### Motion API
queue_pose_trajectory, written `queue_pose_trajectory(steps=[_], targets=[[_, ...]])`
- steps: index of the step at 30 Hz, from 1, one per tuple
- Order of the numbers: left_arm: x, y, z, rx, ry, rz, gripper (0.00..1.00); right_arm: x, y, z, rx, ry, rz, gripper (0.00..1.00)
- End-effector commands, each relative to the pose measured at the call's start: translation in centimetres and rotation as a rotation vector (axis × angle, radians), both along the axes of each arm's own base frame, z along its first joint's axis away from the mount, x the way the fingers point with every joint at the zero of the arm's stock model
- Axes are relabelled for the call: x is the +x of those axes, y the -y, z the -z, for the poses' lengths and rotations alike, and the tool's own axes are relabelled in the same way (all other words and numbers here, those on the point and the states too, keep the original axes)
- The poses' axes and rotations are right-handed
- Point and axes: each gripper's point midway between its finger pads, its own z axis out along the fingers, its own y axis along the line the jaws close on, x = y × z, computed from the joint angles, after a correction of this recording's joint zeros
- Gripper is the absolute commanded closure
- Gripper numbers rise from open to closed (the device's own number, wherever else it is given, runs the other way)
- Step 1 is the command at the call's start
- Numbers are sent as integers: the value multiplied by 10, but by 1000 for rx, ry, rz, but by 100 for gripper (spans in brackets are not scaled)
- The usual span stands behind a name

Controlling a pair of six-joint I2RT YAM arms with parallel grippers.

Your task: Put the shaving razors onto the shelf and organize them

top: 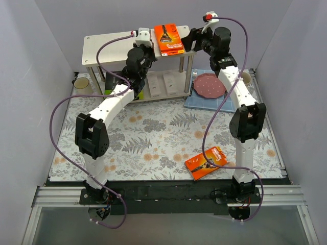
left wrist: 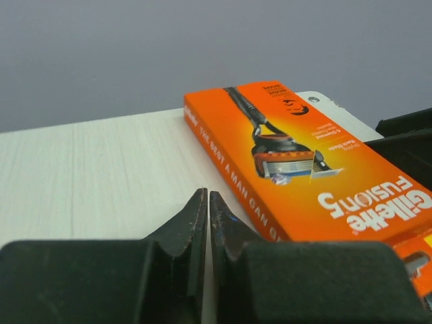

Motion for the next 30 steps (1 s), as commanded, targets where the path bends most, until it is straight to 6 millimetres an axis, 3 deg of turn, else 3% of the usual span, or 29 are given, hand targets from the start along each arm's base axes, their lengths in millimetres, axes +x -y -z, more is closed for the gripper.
queue_pose_trajectory(steps=[1, 2, 3, 4, 5, 6, 7, 8, 9, 10, 11, 12, 13, 14, 15, 16, 18, 20, 22, 23, 26, 28, 30], targets=[[-32, -54, -40, -62, 34, -119, 88, -16, 53, -47, 14, 36, 121, 21], [-45, -64, -54, -67, 54, -127, 82, -17, 62, -44, 9, 22, 138, 20], [-53, -62, -60, -57, 64, -93, 69, -18, 75, -45, 3, 21, 163, 20], [-62, -62, -64, -13, 78, -51, 62, -29, 86, -61, 3, 40, 199, 19], [-86, -57, -84, 22, 124, 27, 57, -32, 95, -41, -30, -11, 222, 18], [-98, -51, -65, 74, 97, 89, 47, -37, 108, -34, -48, -31, 255, 17], [-121, -27, -63, 131, 115, 263, 42, -53, 120, -49, -54, -10, 289, 16], [-137, -18, -45, 190, 76, 353, 38, -62, 129, -40, -88, -34, 310, 15], [-166, -15, -35, 220, 66, 433, 30, -68, 144, 1, -117, -126, 335, 15], [-194, 3, -22, 247, 53, 600, 25, -91, 153, -10, -112, -117, 344, 15], [-213, 7, 5, 258, -35, 683, 23, -103, 161, 11, -110, -169, 354, 15], [-236, 10, 14, 271, -64, 768, 22, -121, 176, 64, -119, -286, 375, 15], [-253, 15, 40, 276, -135, 846, 21, -148, 179, 66, -89, -300, 370, 15], [-274, 21, 61, 267, -212, 948, 20, -163, 182, 84, -88, -343, 365, 15], [-282, 22, 74, 227, -285, 970, 20, -183, 184, 108, -97, -429, 358, 15], [-285, 22, 95, 207, -365, 974, 20, -211, 173, 134, -119, -485, 269, 16], [-287, 19, 126, 203, -467, 960, 20, -246, 155, 166, -165, -571, 117, 17], [-292, 15, 158, 201, -559, 956, 21, -278, 128, 181, -217, -585, -140, 21], [-296, 13, 174, 189, -611, 946, 24, -312, 114, 198, -347, -565, -396, 23], [-300, 9, 191, 183, -650, 934, 24, -322, 113, 205, -407, -538, -465, 21], [-311, 4, 216, 162, -724, 922, 24, -357, 118, 228, -644, -391, -688, 17], [-316, 4, 223, 152, -735, 925, 22, -372, 124, 241, -822, -244, -827, 14], [-318, 2, 226, 156, -733, 918, 21, -396, 121, 252, -890, -223, -953, 11]])
